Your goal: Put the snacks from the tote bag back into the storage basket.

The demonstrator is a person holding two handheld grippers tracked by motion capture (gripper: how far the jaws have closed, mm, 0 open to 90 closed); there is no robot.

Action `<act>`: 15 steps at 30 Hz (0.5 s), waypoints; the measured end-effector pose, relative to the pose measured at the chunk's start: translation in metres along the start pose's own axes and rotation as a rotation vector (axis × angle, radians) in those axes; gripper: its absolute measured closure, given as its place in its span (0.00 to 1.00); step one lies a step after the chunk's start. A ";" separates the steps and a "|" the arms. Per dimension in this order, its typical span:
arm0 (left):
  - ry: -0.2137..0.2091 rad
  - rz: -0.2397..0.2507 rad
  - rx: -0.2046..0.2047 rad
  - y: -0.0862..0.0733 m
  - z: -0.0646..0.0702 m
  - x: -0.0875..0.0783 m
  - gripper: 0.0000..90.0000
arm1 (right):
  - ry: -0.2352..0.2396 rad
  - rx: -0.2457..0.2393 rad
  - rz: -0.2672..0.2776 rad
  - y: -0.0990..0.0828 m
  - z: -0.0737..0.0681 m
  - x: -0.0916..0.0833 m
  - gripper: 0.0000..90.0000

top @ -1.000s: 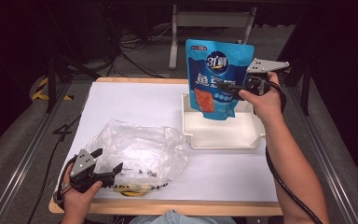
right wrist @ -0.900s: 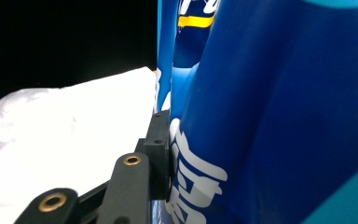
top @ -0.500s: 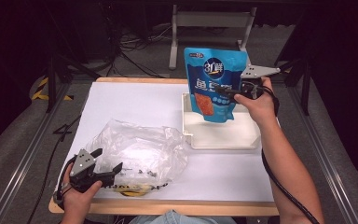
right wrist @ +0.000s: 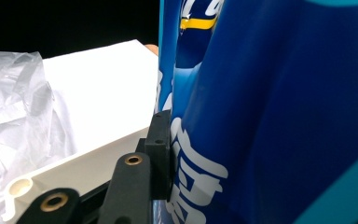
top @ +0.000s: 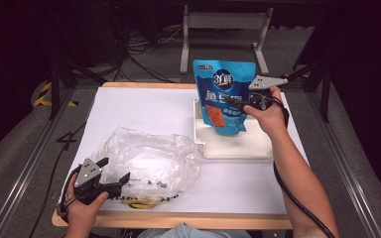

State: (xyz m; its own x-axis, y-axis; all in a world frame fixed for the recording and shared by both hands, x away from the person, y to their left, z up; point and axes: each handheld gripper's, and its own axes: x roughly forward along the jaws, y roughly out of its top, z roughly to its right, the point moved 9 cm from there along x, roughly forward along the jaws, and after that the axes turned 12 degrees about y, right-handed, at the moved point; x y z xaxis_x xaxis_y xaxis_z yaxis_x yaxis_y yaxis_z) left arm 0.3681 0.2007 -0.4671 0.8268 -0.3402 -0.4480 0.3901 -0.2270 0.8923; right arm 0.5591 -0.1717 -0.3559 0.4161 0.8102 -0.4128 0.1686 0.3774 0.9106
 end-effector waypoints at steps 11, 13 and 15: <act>0.005 0.000 -0.004 0.000 -0.001 -0.001 0.12 | -0.012 -0.017 0.004 -0.011 0.004 0.008 0.72; 0.005 -0.002 -0.001 -0.001 -0.001 -0.001 0.12 | -0.012 -0.018 0.016 -0.012 0.004 0.007 0.72; 0.005 -0.003 -0.002 -0.001 -0.001 0.000 0.12 | -0.008 -0.012 0.021 -0.014 0.005 0.006 0.71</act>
State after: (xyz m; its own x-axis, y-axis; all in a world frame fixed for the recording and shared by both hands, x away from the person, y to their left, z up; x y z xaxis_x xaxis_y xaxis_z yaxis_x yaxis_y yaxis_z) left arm 0.3681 0.2022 -0.4674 0.8279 -0.3348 -0.4500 0.3929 -0.2263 0.8913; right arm 0.5632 -0.1748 -0.3713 0.4269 0.8143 -0.3933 0.1491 0.3656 0.9188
